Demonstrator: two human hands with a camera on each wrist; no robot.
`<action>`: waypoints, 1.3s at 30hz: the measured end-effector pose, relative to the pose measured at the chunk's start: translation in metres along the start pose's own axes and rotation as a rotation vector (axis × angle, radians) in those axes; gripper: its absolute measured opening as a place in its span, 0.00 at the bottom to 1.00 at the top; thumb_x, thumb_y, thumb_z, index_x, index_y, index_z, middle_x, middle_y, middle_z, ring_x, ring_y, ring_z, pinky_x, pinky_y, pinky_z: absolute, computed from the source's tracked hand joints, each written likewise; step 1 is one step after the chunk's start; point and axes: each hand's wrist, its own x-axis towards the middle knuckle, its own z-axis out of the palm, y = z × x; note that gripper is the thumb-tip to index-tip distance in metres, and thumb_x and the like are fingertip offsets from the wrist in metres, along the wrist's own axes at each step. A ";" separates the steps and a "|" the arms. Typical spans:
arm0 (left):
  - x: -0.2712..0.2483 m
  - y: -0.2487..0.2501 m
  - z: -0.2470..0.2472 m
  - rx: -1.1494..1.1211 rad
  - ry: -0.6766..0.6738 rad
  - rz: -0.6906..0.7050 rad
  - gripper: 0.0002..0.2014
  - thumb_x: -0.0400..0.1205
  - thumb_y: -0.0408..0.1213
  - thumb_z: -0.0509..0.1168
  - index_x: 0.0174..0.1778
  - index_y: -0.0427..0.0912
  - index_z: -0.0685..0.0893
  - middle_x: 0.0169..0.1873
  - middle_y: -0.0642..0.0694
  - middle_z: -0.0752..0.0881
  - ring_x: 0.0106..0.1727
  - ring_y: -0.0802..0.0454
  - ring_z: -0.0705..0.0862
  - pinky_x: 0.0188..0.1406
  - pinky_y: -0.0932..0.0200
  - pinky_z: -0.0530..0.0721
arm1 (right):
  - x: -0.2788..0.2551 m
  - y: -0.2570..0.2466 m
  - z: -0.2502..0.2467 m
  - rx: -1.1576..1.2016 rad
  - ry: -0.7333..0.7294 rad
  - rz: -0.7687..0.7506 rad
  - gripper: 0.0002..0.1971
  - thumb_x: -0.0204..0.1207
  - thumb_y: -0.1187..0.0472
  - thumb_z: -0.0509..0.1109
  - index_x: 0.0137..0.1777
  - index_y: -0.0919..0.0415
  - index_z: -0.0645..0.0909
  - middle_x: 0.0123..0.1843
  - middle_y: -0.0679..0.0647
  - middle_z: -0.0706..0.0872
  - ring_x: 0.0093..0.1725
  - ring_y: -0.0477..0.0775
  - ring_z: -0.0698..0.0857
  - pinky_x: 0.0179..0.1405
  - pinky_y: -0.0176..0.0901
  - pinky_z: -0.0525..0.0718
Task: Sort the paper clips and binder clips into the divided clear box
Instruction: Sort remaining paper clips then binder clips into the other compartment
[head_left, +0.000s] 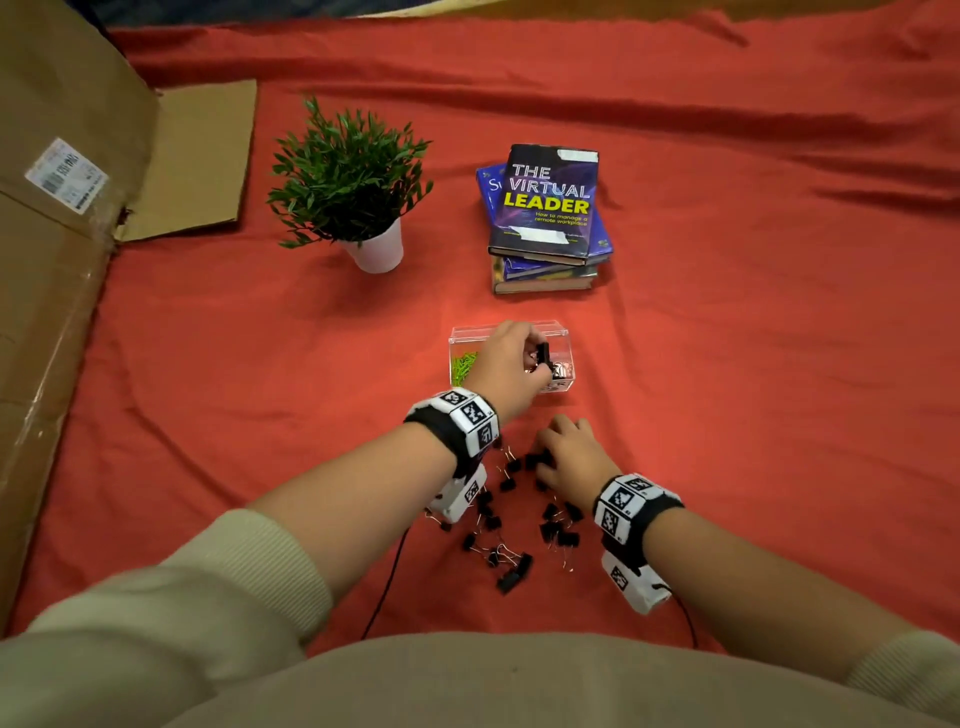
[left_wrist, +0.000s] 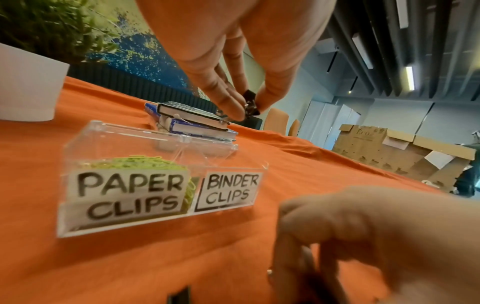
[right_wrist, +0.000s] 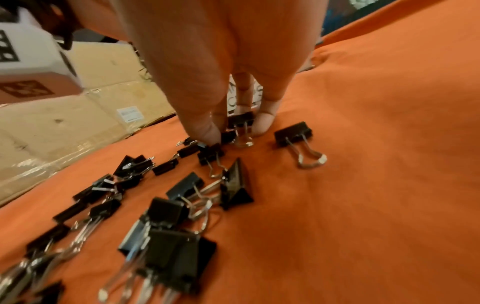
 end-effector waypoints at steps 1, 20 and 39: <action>0.008 0.003 0.003 -0.003 -0.014 0.005 0.12 0.72 0.29 0.69 0.51 0.39 0.82 0.47 0.48 0.77 0.40 0.53 0.78 0.47 0.61 0.82 | -0.003 0.003 0.000 0.041 -0.008 0.022 0.14 0.71 0.59 0.68 0.55 0.64 0.78 0.56 0.60 0.76 0.55 0.64 0.73 0.52 0.55 0.75; -0.054 -0.071 0.010 0.408 -0.341 -0.060 0.16 0.79 0.32 0.64 0.62 0.47 0.81 0.58 0.47 0.78 0.60 0.48 0.79 0.59 0.51 0.83 | 0.064 0.000 -0.101 0.394 0.255 0.151 0.05 0.70 0.68 0.72 0.45 0.62 0.85 0.43 0.54 0.82 0.41 0.51 0.80 0.36 0.36 0.76; -0.081 -0.073 0.010 0.509 -0.471 0.120 0.21 0.79 0.41 0.63 0.70 0.47 0.74 0.60 0.47 0.75 0.58 0.46 0.80 0.53 0.51 0.80 | -0.025 -0.002 -0.006 -0.018 -0.150 -0.056 0.24 0.74 0.59 0.69 0.70 0.58 0.72 0.64 0.55 0.71 0.64 0.57 0.70 0.62 0.53 0.79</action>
